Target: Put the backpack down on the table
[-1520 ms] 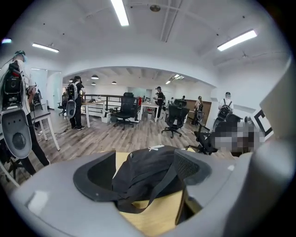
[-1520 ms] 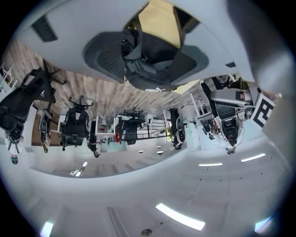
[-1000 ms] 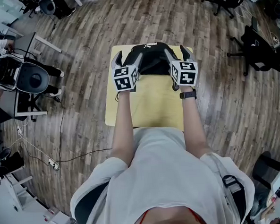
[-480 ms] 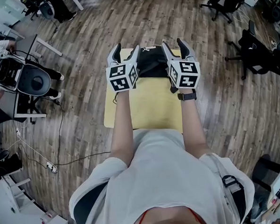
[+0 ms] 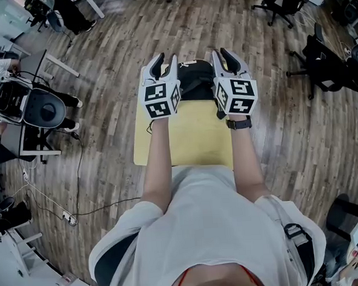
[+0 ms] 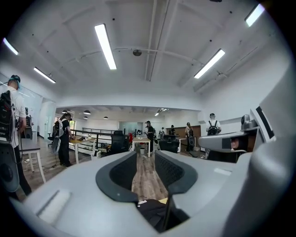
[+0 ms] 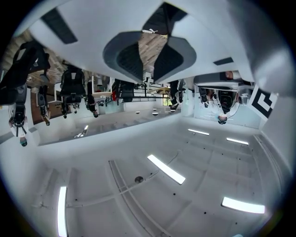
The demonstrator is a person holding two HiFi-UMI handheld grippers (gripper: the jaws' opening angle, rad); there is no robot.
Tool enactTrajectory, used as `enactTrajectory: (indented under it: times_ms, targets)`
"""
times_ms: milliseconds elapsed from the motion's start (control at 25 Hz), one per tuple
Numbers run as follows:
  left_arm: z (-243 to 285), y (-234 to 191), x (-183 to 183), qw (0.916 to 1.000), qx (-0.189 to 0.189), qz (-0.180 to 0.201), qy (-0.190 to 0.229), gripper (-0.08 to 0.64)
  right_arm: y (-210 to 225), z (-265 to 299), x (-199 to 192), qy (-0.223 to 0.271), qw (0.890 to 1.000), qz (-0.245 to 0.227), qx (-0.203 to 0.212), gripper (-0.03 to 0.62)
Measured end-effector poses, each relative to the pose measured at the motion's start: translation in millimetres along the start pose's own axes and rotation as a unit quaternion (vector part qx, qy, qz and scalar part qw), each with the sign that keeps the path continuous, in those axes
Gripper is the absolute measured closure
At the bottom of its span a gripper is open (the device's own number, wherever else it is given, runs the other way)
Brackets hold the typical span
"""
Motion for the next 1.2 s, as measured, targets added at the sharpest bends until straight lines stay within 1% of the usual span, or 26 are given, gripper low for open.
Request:
enactTrajectory:
  times_ms: [160,240,320,440,640,1000,1200]
  targets:
    - [-1.4,6.8,3.5,0.9999,-0.008,-0.003,0.009,0.482,1.2,-3.1,-0.1,0.001,1.000,-0.001,-0.005,0.538]
    - [-1.1,7.4,4.4,0.9999,-0.005,0.004,0.012,0.496,1.5,-3.4,0.1,0.000,1.000,-0.002,-0.007,0.546]
    - [-0.9,7.0,3.9,0.9998,0.003,0.014,0.013,0.525,2.0,-4.2,-0.4,0.001,1.000,-0.002,-0.011,0.556]
    - [-1.2,7.2,1.5,0.9998,0.007,0.017,0.012,0.549,3.0,-5.3,-2.9,-0.002,1.000,-0.005,-0.018,0.576]
    - [-1.5,11.3,3.5,0.9999,0.003,0.012,0.012,0.549,4.7,-5.7,-4.4,-0.011,1.000,-0.009,-0.022,0.581]
    - [-0.1,13.9,-7.0,0.9999,-0.002,0.014,-0.002,0.549,3.3,-4.5,-11.6,-0.016,1.000,-0.007,-0.017,0.581]
    - [3.2,11.9,-11.8,0.9999,-0.006,0.012,-0.009,0.549,3.9,-0.3,-15.8,-0.020,1.000,-0.001,-0.021,0.581]
Point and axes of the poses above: the fingertips, and each gripper's own axes: z forward along the fingers, y to its right, x out of its top, the point moved 2 cm from there along -z, backward along the fingers, and after that the axes turned 15 degrees about x, right-handed, at the moved point
